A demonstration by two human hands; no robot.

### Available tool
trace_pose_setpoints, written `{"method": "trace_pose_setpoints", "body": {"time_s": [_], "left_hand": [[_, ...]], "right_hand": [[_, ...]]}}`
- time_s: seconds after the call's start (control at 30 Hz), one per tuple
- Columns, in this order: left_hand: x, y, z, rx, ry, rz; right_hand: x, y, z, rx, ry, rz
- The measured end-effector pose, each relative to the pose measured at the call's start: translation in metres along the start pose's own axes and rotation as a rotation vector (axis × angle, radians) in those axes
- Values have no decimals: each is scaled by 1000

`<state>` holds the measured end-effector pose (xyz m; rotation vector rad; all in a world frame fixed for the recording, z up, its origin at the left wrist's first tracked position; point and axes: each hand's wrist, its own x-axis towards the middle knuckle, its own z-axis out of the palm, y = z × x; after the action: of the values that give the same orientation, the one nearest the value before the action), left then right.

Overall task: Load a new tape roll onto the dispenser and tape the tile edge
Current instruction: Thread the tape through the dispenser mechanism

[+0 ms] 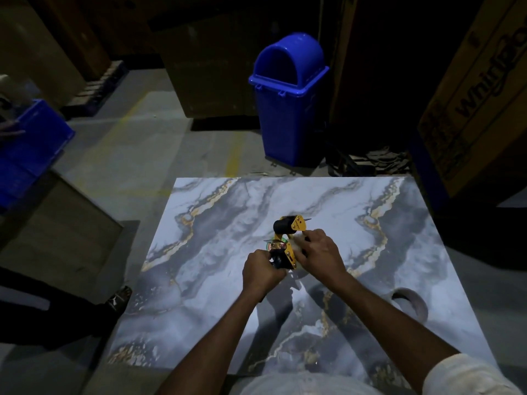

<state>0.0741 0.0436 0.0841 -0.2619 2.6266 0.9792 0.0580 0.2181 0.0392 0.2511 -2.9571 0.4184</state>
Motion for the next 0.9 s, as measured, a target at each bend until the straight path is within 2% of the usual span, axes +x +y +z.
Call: {"method": "trace_pose_setpoints", "body": {"time_s": [0.13,0.27,0.4,0.53,0.67,0.9], "left_hand": [[-4,4,0,6,12,21],[-9,14,1,46,36,76],[-14,19,2,63,54,90],[-18,22,3,82,60,94],[-21,27,2,121,55,110],[-23,29,3,162,54,138]], "right_hand": [[10,-5,-30,-84,-177,-40],[22,-7,-44,-61,-229,12],[24,-2,-44,-44,-248,58],[16,-3,-45,-54,-205,-1],[15,-3,-56,-113,-255,-38],[9,-5,-61,-110,-286,13]]}}
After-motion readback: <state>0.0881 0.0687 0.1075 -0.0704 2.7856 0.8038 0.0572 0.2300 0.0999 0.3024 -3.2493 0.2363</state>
